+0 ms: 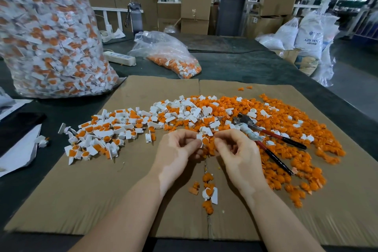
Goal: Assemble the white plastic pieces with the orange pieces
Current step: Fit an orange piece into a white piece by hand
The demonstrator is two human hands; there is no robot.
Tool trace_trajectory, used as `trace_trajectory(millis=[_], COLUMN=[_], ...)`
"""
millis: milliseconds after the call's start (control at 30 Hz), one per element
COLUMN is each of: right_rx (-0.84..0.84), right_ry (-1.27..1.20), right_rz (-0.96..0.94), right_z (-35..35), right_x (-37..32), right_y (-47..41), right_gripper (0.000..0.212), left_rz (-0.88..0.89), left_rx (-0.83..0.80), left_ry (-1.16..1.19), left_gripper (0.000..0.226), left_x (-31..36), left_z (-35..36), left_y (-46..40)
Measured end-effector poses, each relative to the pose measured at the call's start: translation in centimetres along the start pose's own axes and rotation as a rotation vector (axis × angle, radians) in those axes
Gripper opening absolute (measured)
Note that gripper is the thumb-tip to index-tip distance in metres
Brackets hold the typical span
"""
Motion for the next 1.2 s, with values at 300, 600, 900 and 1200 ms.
trace_trajectory(millis=[300, 600, 900, 1200], right_rx=[-0.069, -0.047, -0.054, 0.124], right_ry=[0.09, 0.128, 0.159, 0.629], right_rz=[-0.15, -0.179, -0.191, 0.175], right_z=[0.4, 0.4, 0.5, -4.4], right_x=[-0.8, -0.8, -0.8, 1.5], right_y=[0.1, 0.1, 0.3, -2.8], right_gripper=[0.029, 0.024, 0.025, 0.044], left_rz=[0.051, 0.074, 0.087, -0.001], left_rx=[-0.039, -0.043, -0.056, -0.04], left_ry=[-0.026, -0.054, -0.066, -0.005], left_gripper=[0.019, 0.016, 0.012, 0.01], left_x=[0.0, -0.2, 0.0, -0.5], left_z=[0.0, 0.0, 0.2, 0.2], left_y=[0.0, -0.2, -0.4, -0.9])
Point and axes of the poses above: each hand's wrist, its own y-axis away from the middle knuckle, its own z-axis out of the palm, x = y × z, the point moved 5 cm from there along -y, towards the middle knuckle, and after that the axes turned 5 degrees about z, right-handed, at the moved point
